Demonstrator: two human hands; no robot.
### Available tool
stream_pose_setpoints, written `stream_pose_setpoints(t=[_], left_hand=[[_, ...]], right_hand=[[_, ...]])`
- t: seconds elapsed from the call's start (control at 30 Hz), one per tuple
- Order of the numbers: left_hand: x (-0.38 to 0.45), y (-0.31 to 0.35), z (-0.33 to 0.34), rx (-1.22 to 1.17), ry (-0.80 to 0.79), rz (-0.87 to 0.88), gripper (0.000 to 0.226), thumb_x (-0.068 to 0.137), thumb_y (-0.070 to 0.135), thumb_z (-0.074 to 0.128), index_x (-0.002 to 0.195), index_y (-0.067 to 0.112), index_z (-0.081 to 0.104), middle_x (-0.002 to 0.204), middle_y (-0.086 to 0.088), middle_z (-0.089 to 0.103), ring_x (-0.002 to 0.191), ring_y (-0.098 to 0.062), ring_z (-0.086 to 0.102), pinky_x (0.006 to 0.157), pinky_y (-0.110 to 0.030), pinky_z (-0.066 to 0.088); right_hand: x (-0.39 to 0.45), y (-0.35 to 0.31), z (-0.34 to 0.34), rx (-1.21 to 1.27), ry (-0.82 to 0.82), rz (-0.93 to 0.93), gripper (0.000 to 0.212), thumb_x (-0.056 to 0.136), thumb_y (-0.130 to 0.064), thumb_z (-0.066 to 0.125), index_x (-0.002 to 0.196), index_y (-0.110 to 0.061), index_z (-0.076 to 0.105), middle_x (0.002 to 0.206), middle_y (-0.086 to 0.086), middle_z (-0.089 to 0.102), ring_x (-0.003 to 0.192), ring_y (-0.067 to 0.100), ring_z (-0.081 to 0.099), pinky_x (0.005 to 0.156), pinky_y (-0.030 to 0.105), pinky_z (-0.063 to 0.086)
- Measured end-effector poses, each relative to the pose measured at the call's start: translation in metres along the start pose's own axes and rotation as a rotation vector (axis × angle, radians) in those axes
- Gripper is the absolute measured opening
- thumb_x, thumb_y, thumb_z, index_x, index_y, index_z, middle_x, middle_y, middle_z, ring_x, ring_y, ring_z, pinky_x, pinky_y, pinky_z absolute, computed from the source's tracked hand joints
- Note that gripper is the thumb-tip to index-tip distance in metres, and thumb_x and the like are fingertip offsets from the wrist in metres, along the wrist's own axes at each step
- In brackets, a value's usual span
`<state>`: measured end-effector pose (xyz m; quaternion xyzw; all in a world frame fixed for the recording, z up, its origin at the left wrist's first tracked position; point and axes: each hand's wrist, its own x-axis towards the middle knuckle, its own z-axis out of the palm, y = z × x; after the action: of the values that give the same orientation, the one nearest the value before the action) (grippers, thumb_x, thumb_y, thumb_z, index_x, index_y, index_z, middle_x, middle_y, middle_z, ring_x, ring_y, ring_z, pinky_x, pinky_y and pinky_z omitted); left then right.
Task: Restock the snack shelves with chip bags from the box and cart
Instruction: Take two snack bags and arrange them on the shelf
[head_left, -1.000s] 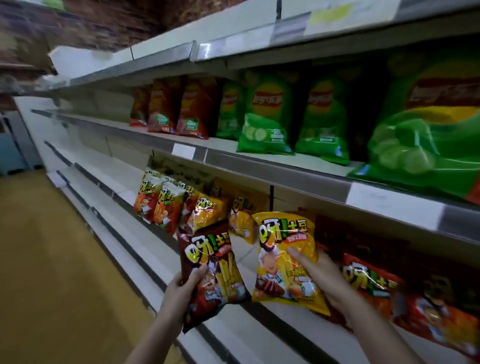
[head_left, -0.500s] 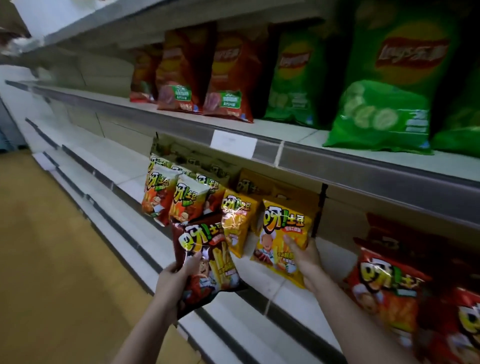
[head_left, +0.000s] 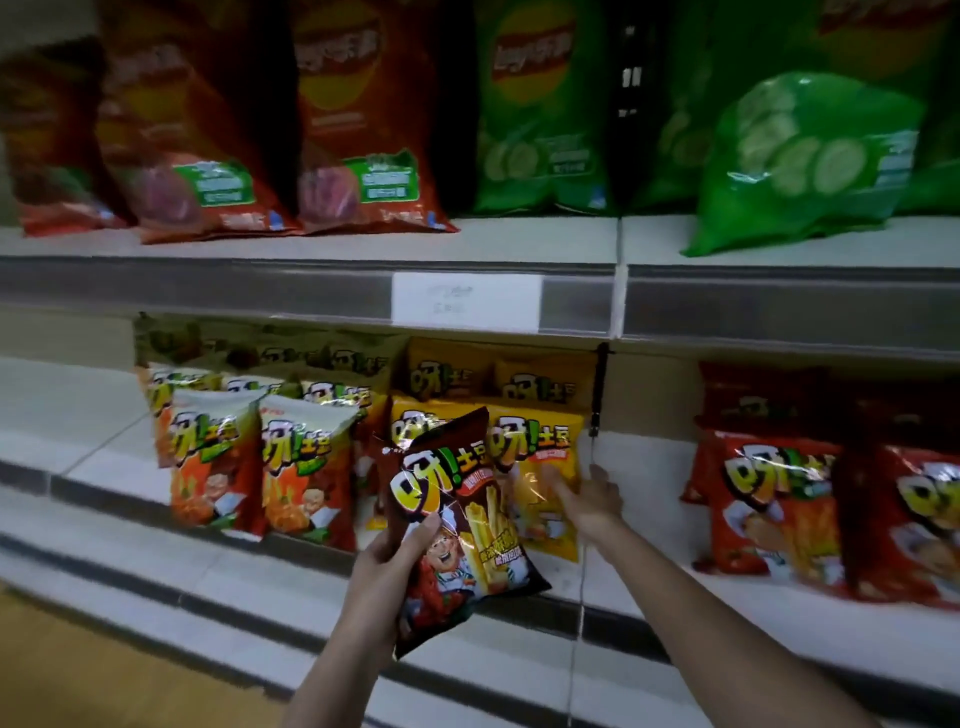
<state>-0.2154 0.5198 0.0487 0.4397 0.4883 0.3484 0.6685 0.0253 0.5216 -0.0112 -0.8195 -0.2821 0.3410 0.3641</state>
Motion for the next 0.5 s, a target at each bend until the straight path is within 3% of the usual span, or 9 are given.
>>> stream_pose_setpoints(t=[0.1, 0.17, 0.27, 0.37, 0.43, 0.5], left_hand=[[0.006, 0.000, 0.024, 0.018, -0.111, -0.010, 0.027, 0.085, 0.026, 0.067, 0.108, 0.015, 0.060, 0.086, -0.009, 0.076, 0.079, -0.031, 0.074, 0.065, -0.037, 0.059], [0.003, -0.001, 0.047, 0.030, -0.185, -0.010, 0.021, 0.086, 0.026, 0.066, 0.105, 0.017, 0.061, 0.085, -0.007, 0.076, 0.077, -0.027, 0.074, 0.060, -0.034, 0.059], [-0.014, -0.005, 0.097, 0.047, -0.322, -0.002, 0.023, 0.080, 0.030, 0.069, 0.100, 0.021, 0.061, 0.083, -0.004, 0.076, 0.076, -0.026, 0.074, 0.061, -0.034, 0.058], [-0.044, -0.016, 0.155, 0.078, -0.463, -0.003, 0.036, 0.074, 0.035, 0.070, 0.106, 0.020, 0.062, 0.092, -0.008, 0.076, 0.084, -0.029, 0.073, 0.075, -0.041, 0.057], [-0.075, -0.029, 0.198, 0.104, -0.580, -0.006, 0.037, 0.077, 0.033, 0.069, 0.110, 0.017, 0.063, 0.096, -0.011, 0.075, 0.087, -0.031, 0.073, 0.079, -0.042, 0.056], [-0.116, -0.048, 0.240, 0.124, -0.698, 0.001, 0.036, 0.078, 0.033, 0.068, 0.110, 0.018, 0.064, 0.097, -0.009, 0.075, 0.087, -0.030, 0.073, 0.079, -0.040, 0.056]], right_hand=[[-0.029, -0.002, -0.026, 0.138, 0.153, -0.112, 0.065, 0.093, -0.058, 0.047, 0.139, -0.013, 0.041, 0.132, 0.015, 0.056, 0.119, 0.027, 0.053, 0.102, 0.040, 0.043], [-0.060, -0.002, -0.052, 0.304, 0.021, -0.105, 0.045, 0.096, -0.057, 0.038, 0.125, -0.025, 0.050, 0.118, 0.002, 0.064, 0.103, 0.015, 0.058, 0.091, 0.034, 0.049], [-0.107, 0.016, -0.103, 0.375, -0.203, -0.110, 0.064, 0.088, -0.074, 0.031, 0.134, -0.033, 0.048, 0.132, -0.005, 0.057, 0.123, 0.014, 0.052, 0.107, 0.036, 0.039], [-0.142, 0.056, -0.158, 0.299, -0.081, -0.135, 0.076, 0.085, -0.075, 0.039, 0.146, -0.031, 0.035, 0.136, -0.016, 0.043, 0.130, 0.009, 0.041, 0.111, 0.030, 0.029], [-0.172, 0.090, -0.195, 0.326, -0.007, -0.128, 0.087, 0.075, -0.081, 0.054, 0.145, -0.033, 0.034, 0.142, -0.017, 0.046, 0.130, 0.011, 0.048, 0.112, 0.037, 0.037], [-0.209, 0.127, -0.232, 0.389, 0.063, -0.161, 0.077, 0.072, -0.072, 0.066, 0.136, -0.035, 0.042, 0.129, -0.010, 0.062, 0.115, 0.010, 0.062, 0.102, 0.038, 0.050]])
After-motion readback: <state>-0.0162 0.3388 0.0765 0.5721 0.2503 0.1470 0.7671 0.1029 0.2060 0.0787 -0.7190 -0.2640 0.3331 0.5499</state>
